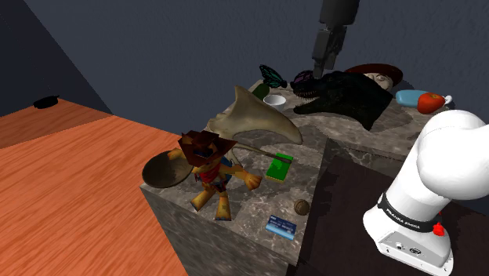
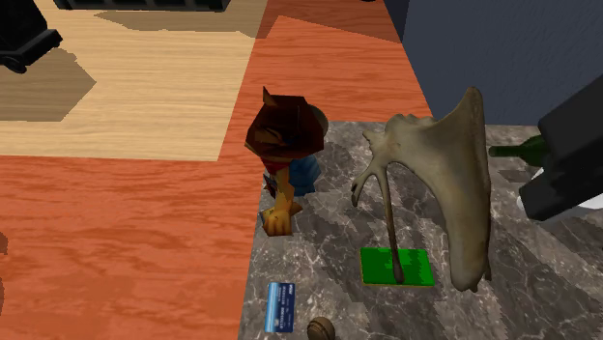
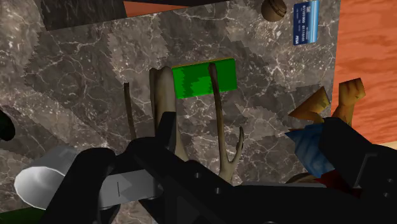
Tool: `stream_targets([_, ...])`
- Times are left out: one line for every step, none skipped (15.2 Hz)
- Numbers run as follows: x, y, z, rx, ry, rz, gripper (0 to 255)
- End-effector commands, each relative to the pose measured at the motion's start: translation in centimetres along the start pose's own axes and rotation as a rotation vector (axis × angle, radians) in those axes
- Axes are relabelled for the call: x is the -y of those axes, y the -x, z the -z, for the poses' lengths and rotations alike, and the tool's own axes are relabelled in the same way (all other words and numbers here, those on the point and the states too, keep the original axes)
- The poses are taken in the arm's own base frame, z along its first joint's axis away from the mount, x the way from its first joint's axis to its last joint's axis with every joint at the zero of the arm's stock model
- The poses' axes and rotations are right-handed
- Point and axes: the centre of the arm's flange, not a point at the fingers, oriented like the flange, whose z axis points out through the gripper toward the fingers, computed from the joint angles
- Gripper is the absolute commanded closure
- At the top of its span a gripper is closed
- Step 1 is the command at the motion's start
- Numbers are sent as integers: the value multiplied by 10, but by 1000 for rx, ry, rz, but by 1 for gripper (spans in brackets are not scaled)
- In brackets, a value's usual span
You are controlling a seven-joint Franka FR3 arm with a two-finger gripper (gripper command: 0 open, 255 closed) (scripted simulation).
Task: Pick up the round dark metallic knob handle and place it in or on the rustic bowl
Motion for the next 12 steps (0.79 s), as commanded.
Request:
stream_targets([0, 0, 0, 0, 0, 0, 0])
stream_targets([1, 0, -13, 8, -7, -16, 0])
stream_targets([2, 1, -26, 16, -15, -32, 0])
stream_targets([3, 1, -39, 23, -22, -48, 0])
stream_targets([4, 2, -52, 31, -29, -64, 0])
stream_targets([5, 3, -65, 39, -37, -80, 0])
stream_targets([6, 4, -78, 47, -44, -96, 0])
stream_targets([8, 4, -91, 55, -51, -112, 0])
stream_targets([9, 5, -103, 62, -59, -128, 0])
stream_targets([11, 6, -116, 70, -66, -145, 0])
stream_targets([13, 7, -129, 78, -73, -161, 0])
stream_targets([14, 9, -142, 86, -81, -177, 0])
